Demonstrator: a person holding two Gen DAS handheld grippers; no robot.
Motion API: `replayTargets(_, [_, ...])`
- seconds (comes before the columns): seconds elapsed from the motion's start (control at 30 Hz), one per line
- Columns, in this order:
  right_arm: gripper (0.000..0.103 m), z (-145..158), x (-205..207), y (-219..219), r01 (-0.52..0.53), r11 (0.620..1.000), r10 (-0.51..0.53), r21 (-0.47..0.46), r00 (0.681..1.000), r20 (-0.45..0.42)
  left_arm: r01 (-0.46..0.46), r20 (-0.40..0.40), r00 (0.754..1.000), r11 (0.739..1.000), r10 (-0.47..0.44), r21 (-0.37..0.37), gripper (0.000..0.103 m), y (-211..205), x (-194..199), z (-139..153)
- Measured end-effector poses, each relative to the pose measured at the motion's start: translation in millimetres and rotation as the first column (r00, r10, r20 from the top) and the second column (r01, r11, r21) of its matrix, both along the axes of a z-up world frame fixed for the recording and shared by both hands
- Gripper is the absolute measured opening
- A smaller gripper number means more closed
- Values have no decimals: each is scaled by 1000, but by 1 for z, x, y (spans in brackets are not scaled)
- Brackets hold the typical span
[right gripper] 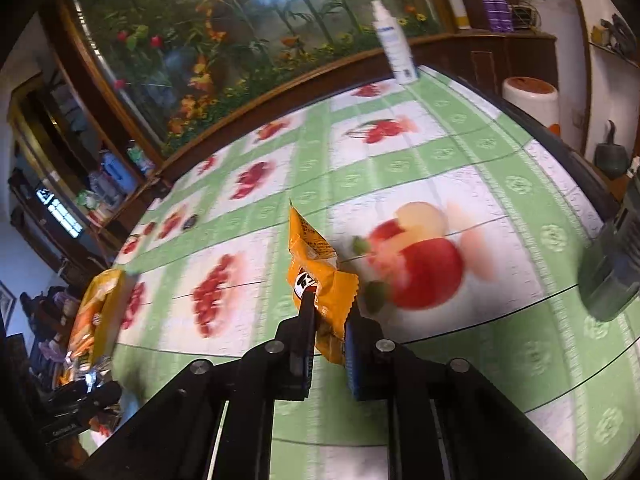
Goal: Organize snacks
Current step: 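Carry the foil bag and orange snack bag over the tray and lower them in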
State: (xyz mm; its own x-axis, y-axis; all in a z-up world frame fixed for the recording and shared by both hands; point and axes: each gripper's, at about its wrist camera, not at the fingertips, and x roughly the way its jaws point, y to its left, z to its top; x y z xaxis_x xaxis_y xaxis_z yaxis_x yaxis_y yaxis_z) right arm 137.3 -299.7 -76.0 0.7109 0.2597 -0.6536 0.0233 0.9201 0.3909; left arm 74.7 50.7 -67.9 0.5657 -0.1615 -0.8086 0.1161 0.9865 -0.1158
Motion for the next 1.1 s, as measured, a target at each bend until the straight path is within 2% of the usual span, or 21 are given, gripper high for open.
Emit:
replayTargets(0.23, [13,13,-9,57,-130,988,128,85,991,33,-69,52,997,996,66,61,61,30,-18,10])
replayTargets(0.43, [13,17,-12,108,-245,958,241,149,970,45,-125,71,990,989,119,78,61,60,-31,15])
replayTargets(0.73, [13,27,-13,184,-380,914,376,141,925,51,-209,88,975,975,202,78,61,101,-39,20])
replayTargets(1.1, [13,43,-9,253,-500,847,495,179,866,74,-285,104,956,955,276,83,61,141,-41,24])
